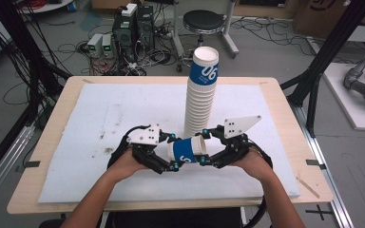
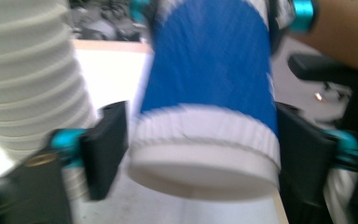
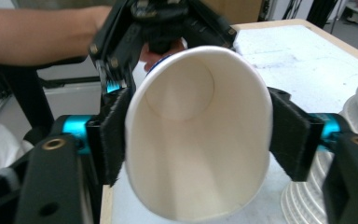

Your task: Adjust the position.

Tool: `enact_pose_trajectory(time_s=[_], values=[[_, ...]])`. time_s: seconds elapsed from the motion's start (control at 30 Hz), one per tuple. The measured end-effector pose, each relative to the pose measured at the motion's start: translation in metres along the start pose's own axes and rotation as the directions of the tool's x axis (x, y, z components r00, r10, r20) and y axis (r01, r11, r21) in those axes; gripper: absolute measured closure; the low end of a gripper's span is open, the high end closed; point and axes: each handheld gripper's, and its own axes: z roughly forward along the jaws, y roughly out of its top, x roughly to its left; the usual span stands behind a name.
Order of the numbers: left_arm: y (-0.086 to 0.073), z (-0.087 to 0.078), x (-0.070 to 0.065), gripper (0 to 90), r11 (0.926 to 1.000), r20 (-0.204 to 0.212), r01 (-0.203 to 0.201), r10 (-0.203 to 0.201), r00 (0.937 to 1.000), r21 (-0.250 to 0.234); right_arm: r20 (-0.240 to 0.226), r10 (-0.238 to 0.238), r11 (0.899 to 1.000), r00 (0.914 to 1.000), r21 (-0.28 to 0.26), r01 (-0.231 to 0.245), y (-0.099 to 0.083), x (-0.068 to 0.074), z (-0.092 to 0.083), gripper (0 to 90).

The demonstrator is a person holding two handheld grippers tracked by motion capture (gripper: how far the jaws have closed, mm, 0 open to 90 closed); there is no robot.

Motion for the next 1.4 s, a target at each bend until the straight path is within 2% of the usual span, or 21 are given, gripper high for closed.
enact_pose_trajectory(time_s=[0.07, 0.13, 0.2, 0.3, 0.33, 0.4, 0.47, 0.5, 0.63, 0.7, 0.77, 0.87, 0.93, 0.97, 1.07, 1.13, 1.23, 1.37, 1.4], values=[[0.000, 0.001, 0.000, 27.9, 1.0000, 0.006, -0.004, 0.004, 1.0000, 0.000, -0.008, 0.027, 0.999, 0.9996, -0.017, -0.027, 0.000, -0.001, 0.001, 22.4], [-0.001, 0.000, 0.002, 28.4, 0.9995, 0.007, 0.015, -0.015, 0.9999, -0.027, -0.008, 0.065, 0.995, 0.9978, -0.072, -0.066, -0.002, -0.002, 0.001, 19.6], [-0.002, -0.004, 0.004, 29.0, 0.9969, 0.008, 0.039, -0.038, 0.9992, -0.069, -0.002, 0.096, 0.984, 0.9953, -0.148, -0.096, -0.003, -0.004, -0.001, 19.5], [-0.006, -0.010, 0.009, 29.3, 0.9902, 0.013, 0.072, -0.071, 0.9974, -0.120, -0.003, 0.148, 0.956, 0.9889, -0.254, -0.144, -0.003, -0.007, -0.009, 19.1], [-0.007, -0.011, 0.009, 29.2, 0.9869, 0.019, 0.084, -0.083, 0.9964, -0.137, 0.000, 0.148, 0.955, 0.9890, -0.262, -0.143, -0.003, -0.008, -0.012, 18.7], [-0.007, -0.012, 0.010, 29.3, 0.9832, 0.030, 0.089, -0.085, 0.9959, -0.159, 0.003, 0.141, 0.964, 0.9901, -0.227, -0.136, -0.004, -0.007, -0.013, 16.0], [-0.006, -0.010, 0.008, 29.2, 0.9848, 0.040, 0.079, -0.074, 0.9965, -0.155, -0.027, 0.143, 0.974, 0.9893, -0.175, -0.146, -0.005, -0.007, -0.008, 16.0], [-0.005, -0.009, 0.007, 29.2, 0.9866, 0.040, 0.074, -0.068, 0.9969, -0.146, -0.027, 0.135, 0.978, 0.9904, -0.155, -0.138, -0.006, -0.007, -0.005, 16.0], [-0.006, -0.005, 0.005, 28.9, 0.9932, 0.023, 0.068, -0.066, 0.9976, -0.095, -0.018, 0.096, 0.989, 0.9952, -0.115, -0.098, -0.003, -0.006, -0.001, 22.9], [-0.004, -0.001, 0.003, 26.9, 0.9979, -0.014, 0.045, -0.046, 0.9988, -0.046, -0.010, 0.070, 0.993, 0.9975, -0.090, -0.070, -0.003, -0.004, -0.002, 24.4], [-0.001, 0.002, 0.001, 20.1, 0.9995, -0.042, 0.030, -0.030, 0.9987, 0.002, 0.023, 0.021, 0.999, 0.9995, -0.037, -0.020, -0.001, -0.003, -0.001, 25.4], [-0.001, 0.005, -0.001, 20.1, 0.9996, -0.042, 0.014, -0.013, 0.9990, 0.023, 0.044, 0.012, 0.999, 0.9990, 0.030, -0.014, 0.001, -0.001, 0.002, 25.7], [-0.002, 0.007, -0.001, 20.9, 0.9995, -0.035, 0.001, 0.000, 0.9994, 0.032, 0.036, -0.007, 0.998, 0.9993, 0.058, 0.004, 0.003, 0.001, 0.004, 25.6], [-0.003, 0.007, -0.002, 26.6, 0.9994, -0.029, -0.006, 0.007, 0.9996, 0.033, 0.035, -0.009, 0.998, 0.9994, 0.067, 0.006, 0.004, 0.003, 0.006, 24.9], [-0.004, 0.009, -0.001, 27.5, 0.9998, -0.022, 0.010, -0.009, 0.9997, 0.017, 0.034, 0.005, 0.999, 0.9994, 0.041, -0.007, 0.003, 0.002, 0.008, 19.5], [-0.004, 0.006, 0.000, 27.7, 0.9992, -0.016, 0.034, -0.035, 0.9993, -0.020, 0.041, 0.019, 0.999, 0.9990, -0.028, -0.018, 0.002, 0.001, 0.007, 18.9], [-0.004, 0.002, 0.003, 27.9, 0.9956, -0.004, 0.061, -0.061, 0.9981, -0.072, 0.033, 0.079, 0.992, 0.9963, -0.106, -0.075, 0.002, 0.000, 0.005, 18.9], [-0.006, 0.000, 0.005, 28.2, 0.9934, 0.004, 0.074, -0.074, 0.9972, -0.087, 0.029, 0.090, 0.983, 0.9955, -0.166, -0.084, 0.004, 0.000, 0.002, 18.9], [-0.007, 0.000, 0.005, 28.3, 0.9936, -0.001, 0.078, -0.078, 0.9969, -0.082, 0.031, 0.098, 0.978, 0.9947, -0.190, -0.090, 0.004, 0.000, 0.000, 18.9]])
